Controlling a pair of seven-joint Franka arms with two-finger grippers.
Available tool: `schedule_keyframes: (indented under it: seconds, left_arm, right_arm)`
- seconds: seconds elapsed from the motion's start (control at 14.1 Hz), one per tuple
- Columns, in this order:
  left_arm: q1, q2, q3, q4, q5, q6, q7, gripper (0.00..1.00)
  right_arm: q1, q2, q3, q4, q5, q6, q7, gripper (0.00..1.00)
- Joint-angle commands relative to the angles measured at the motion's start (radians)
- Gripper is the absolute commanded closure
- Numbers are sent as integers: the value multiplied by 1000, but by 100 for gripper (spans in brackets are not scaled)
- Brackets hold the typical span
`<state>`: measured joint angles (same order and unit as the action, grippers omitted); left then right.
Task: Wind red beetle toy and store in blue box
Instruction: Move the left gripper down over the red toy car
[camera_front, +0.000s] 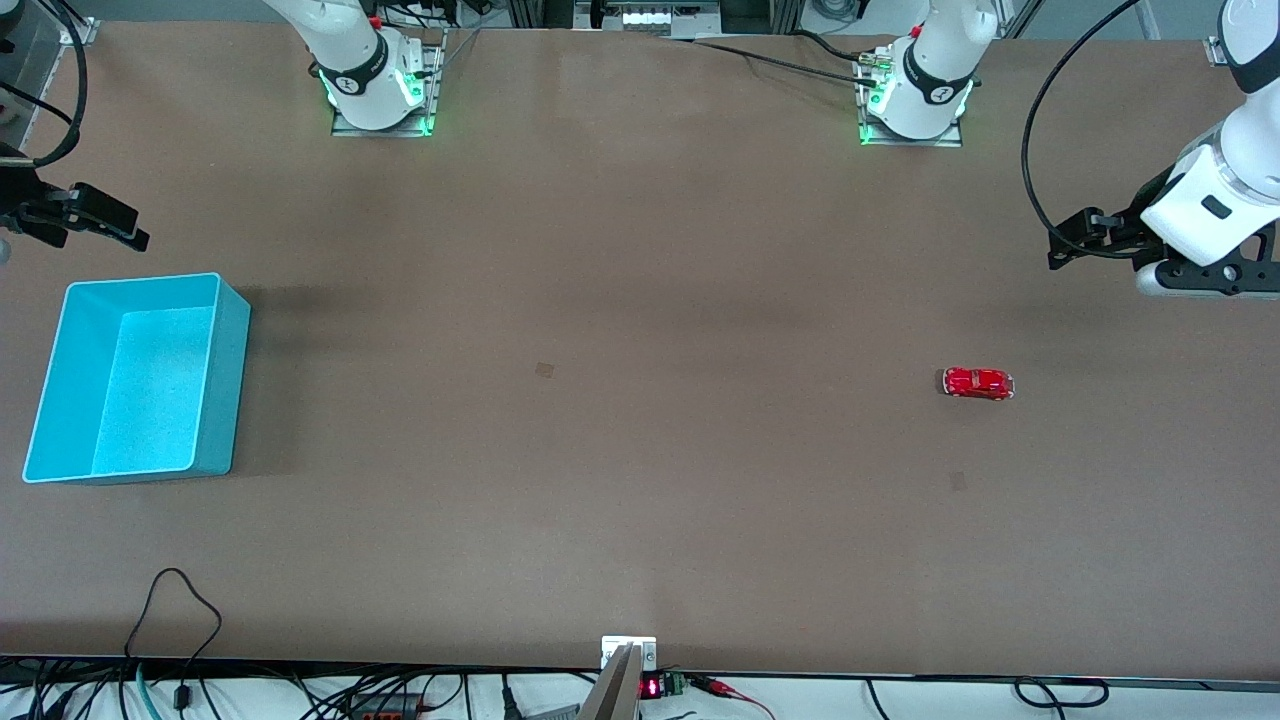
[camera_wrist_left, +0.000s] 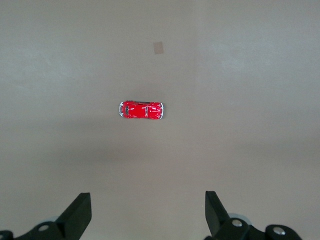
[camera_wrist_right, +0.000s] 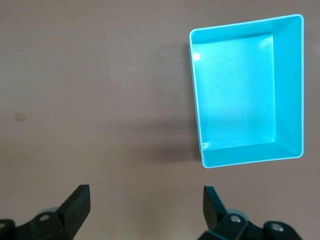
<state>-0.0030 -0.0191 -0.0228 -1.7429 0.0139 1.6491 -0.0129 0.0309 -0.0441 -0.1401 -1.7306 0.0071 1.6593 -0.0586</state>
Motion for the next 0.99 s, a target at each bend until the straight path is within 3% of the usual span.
schedule_keyframes:
  seconds: [0.0,0.43,0.71,0.92]
  left_arm:
    - [1,15,0,36,-9,-25,2,0]
    - [1,34,0,66,-8,-54,2,0]
    - [0,44,0,71,-20,-197,8,0]
    - [-11,82,-2,68,-22,-389,11,0]
  right_arm:
    - [10,-16,-4,-20,-9,20,8,0]
    - [11,-16,-3,-18,-12,19,33,0]
    - [11,-16,-3,-20,-12,19,31,0]
    - [11,-16,-3,-20,-12,19,31,0]
